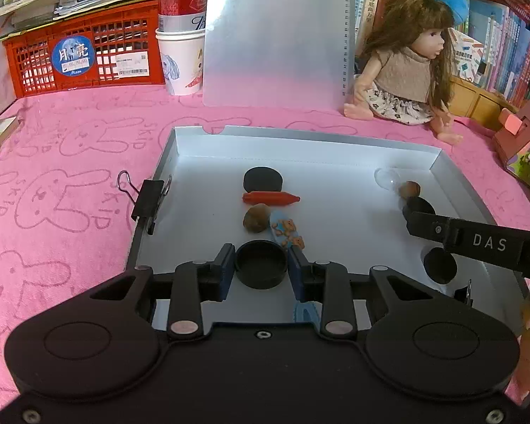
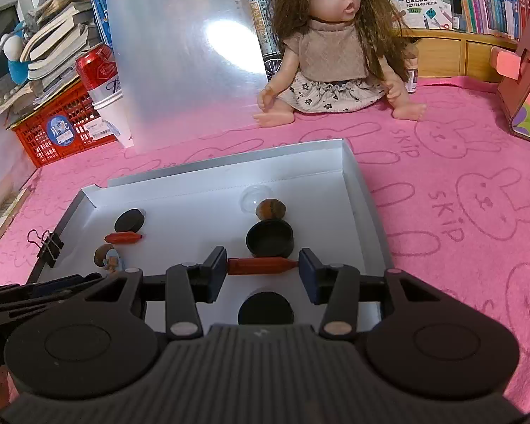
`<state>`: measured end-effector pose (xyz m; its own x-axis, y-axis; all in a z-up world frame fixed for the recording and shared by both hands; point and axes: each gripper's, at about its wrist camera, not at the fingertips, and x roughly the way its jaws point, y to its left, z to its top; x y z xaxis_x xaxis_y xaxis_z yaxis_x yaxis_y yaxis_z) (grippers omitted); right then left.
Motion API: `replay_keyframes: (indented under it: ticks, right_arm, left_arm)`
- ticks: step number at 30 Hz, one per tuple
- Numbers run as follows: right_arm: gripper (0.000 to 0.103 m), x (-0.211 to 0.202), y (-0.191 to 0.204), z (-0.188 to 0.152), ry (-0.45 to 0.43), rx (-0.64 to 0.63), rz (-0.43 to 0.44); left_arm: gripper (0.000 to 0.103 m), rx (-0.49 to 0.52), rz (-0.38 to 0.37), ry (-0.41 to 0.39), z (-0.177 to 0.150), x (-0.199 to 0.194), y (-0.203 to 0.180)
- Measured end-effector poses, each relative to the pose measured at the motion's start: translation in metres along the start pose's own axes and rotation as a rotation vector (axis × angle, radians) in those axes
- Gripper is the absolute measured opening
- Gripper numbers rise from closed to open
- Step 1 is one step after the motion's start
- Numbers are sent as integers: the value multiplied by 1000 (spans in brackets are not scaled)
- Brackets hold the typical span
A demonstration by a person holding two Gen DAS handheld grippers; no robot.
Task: Organize rigid objects
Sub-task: 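Open the right tool to release the red piece while the left releases the lid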
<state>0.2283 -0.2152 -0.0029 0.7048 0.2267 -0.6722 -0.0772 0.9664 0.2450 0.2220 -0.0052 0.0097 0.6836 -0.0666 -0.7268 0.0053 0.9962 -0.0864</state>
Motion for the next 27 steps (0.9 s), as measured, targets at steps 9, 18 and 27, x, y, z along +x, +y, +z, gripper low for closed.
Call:
replay_keyframes:
  ticks: [9,18,27]
  right_arm:
    - [64,-4,2,-3,-11,-12,4]
    - [83,-21,12,-8,-70,-92,-24]
    - [94,-50,17,-16,-166,-141,-57]
  left_arm:
    - [46,18,-2,-11,-2,-5,-2]
    - [65,28,-2,-52,-4,-20,-3]
    - [79,50,6,-113,-8,-47,-1]
